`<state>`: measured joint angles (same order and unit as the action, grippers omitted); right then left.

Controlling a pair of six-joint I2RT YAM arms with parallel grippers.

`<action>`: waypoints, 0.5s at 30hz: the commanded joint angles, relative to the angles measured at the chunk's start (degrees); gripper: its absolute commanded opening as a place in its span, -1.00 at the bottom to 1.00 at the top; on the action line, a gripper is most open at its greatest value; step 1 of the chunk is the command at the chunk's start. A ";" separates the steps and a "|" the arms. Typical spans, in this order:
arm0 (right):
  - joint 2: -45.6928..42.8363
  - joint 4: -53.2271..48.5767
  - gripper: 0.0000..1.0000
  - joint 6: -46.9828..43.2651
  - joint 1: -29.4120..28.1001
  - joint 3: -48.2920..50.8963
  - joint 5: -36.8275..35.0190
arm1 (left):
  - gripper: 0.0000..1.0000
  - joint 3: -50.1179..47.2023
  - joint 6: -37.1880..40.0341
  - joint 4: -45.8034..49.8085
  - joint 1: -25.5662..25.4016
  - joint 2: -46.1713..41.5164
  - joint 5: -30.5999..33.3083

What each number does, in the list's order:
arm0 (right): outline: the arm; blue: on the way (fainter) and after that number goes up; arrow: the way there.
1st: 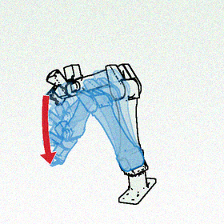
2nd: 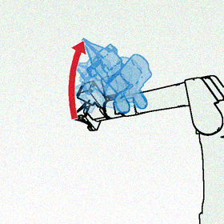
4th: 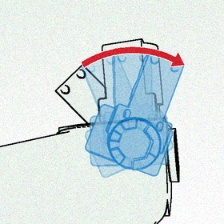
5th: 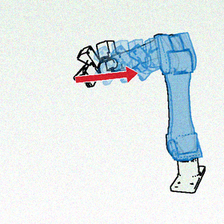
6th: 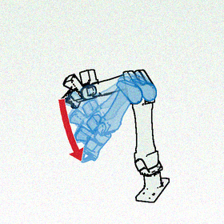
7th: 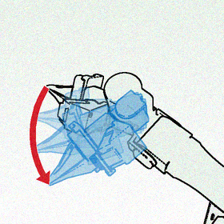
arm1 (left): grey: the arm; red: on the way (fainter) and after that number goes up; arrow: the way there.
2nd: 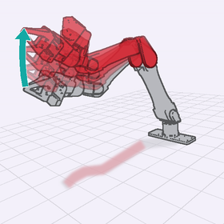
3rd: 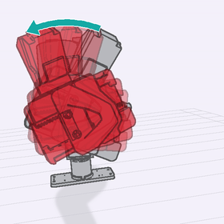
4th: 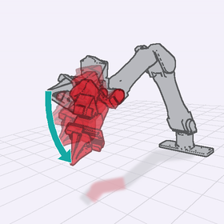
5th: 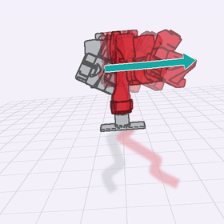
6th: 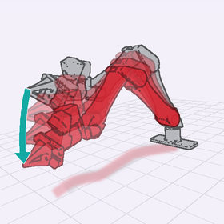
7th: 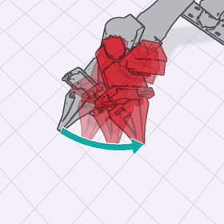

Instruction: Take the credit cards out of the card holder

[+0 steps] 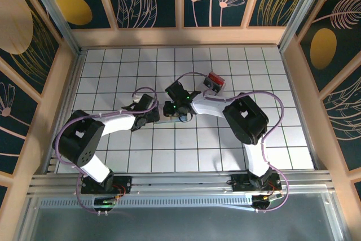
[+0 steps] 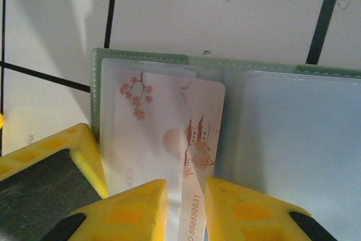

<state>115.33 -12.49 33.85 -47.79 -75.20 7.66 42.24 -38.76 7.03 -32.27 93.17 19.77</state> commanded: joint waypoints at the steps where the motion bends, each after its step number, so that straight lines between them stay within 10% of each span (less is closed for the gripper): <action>1: 0.69 0.08 -0.47 1.48 0.57 1.19 0.43 | 0.98 0.48 0.59 1.22 -0.08 1.23 1.57; 15: -3.95 3.00 -0.45 2.71 0.51 4.53 1.13 | 0.98 0.49 0.27 1.72 -0.08 1.49 1.68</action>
<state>114.21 -9.15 35.42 -47.66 -72.20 8.03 42.24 -38.76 7.05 -32.27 93.23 19.97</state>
